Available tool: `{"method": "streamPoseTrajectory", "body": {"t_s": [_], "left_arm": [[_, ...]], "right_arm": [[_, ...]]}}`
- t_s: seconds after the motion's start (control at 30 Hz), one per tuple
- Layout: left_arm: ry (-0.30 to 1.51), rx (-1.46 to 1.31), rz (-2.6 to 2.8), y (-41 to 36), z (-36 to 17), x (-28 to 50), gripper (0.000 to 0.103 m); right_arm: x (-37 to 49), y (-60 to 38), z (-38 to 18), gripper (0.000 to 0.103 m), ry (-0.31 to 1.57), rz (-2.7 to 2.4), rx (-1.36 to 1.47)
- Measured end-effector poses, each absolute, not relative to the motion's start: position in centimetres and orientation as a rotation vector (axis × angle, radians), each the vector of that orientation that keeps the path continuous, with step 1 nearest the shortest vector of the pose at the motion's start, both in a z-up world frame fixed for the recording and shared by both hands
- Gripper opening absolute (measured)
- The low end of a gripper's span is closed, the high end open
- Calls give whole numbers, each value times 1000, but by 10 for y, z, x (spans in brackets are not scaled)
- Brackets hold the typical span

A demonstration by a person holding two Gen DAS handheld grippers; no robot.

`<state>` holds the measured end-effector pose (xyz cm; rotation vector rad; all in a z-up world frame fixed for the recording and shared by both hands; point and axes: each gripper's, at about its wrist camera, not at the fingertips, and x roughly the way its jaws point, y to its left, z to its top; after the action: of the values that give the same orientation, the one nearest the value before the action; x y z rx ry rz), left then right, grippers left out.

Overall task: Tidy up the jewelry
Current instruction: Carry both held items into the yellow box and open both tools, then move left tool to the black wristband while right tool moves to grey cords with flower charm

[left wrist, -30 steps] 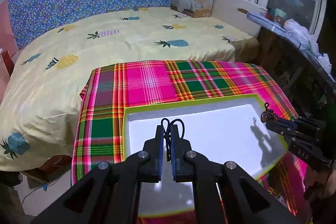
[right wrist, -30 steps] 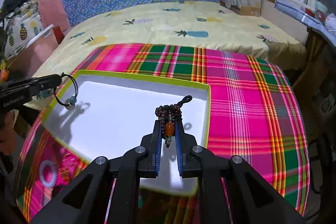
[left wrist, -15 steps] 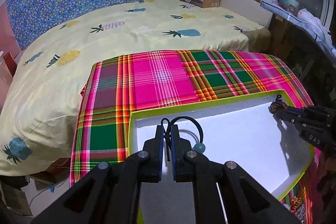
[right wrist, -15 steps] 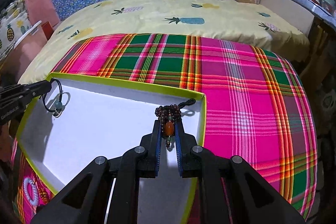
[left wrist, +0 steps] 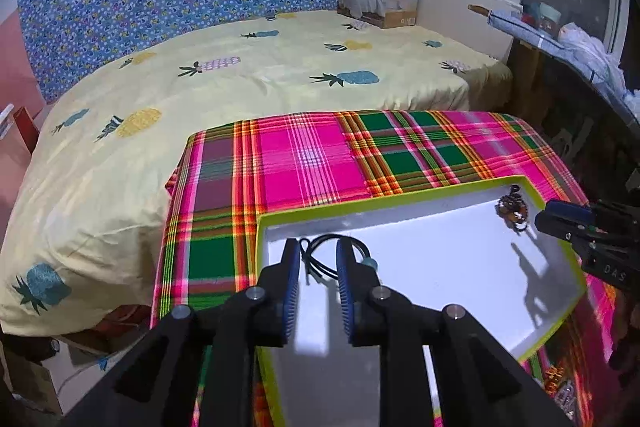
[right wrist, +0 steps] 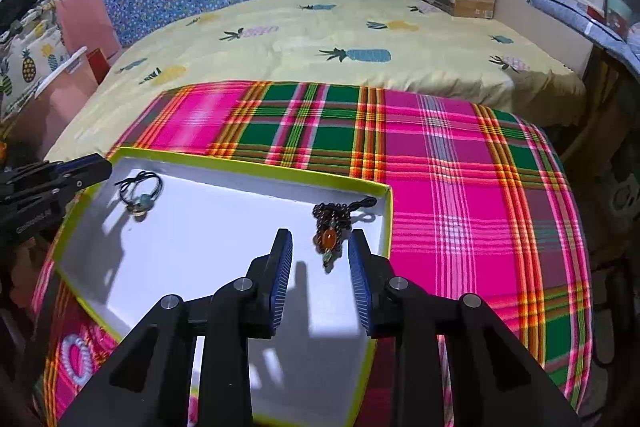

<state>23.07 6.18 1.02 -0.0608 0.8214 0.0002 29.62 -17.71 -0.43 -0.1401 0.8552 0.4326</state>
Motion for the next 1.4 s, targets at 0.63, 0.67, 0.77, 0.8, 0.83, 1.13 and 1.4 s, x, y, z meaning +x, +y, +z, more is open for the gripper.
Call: {"method": "streamPoseTrajectory", "body": {"t_s": [0.63,0.67,0.77,0.8,0.83,1.13,1.4], "left_arm": [[743,-57,-89,34,34,113,20],[740,-55,-97,32,34,107,20],[732,-55,-111,28,35,91,20],[734,-60,-117,27,34,87,20],[736,-64,-124,26,33,83,20],[766,-72,-168,9,20,56,20],[809,-65,-202,-6,5,54,20]], "right_arm": [[158,-198,23,30,737,493,-72],[151,-199,23,30,737,494,-73],[133,-204,19,30,747,492,-62],[129,-206,18,30,750,491,-58],[124,-207,16,30,752,491,-56],[92,-220,-3,30,795,488,-26],[84,-218,-21,30,844,508,-14]]}}
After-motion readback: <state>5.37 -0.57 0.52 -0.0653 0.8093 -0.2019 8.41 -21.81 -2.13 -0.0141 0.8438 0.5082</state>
